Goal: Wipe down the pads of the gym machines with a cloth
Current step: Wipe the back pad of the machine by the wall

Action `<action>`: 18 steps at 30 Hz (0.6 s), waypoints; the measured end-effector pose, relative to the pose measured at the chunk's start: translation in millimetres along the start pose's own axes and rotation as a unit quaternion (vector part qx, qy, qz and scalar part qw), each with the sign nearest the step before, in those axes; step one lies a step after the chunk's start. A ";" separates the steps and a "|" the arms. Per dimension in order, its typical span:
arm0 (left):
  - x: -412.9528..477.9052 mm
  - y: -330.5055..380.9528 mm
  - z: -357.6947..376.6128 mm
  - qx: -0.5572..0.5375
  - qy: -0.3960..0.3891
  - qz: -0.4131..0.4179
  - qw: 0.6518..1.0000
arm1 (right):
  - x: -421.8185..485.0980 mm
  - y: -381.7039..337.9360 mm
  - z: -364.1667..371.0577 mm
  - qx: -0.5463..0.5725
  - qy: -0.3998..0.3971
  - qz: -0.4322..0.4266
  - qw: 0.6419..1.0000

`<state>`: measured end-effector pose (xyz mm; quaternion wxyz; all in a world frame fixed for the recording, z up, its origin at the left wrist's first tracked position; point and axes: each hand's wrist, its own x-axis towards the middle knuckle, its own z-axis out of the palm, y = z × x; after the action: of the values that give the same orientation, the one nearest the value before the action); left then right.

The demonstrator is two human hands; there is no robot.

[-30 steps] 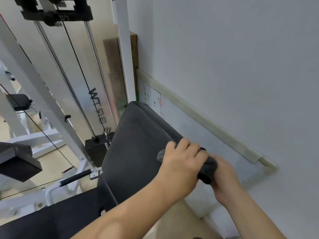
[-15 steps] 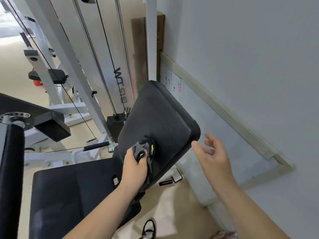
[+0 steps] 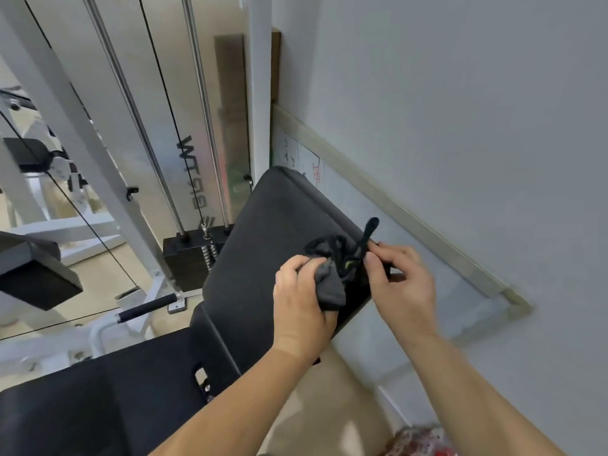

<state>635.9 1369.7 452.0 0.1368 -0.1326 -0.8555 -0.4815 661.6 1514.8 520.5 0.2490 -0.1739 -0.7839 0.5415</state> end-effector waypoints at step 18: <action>72.3 0.0 -24.9 -0.024 0.011 -0.032 0.999 | 34.9 -48.6 36.5 -0.306 -0.056 -0.125 0.942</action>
<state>571.5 1355.2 490.6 0.1275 -0.1025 -0.8462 -0.5071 611.9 1488.8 562.5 0.2057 -0.1115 -0.9399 0.2487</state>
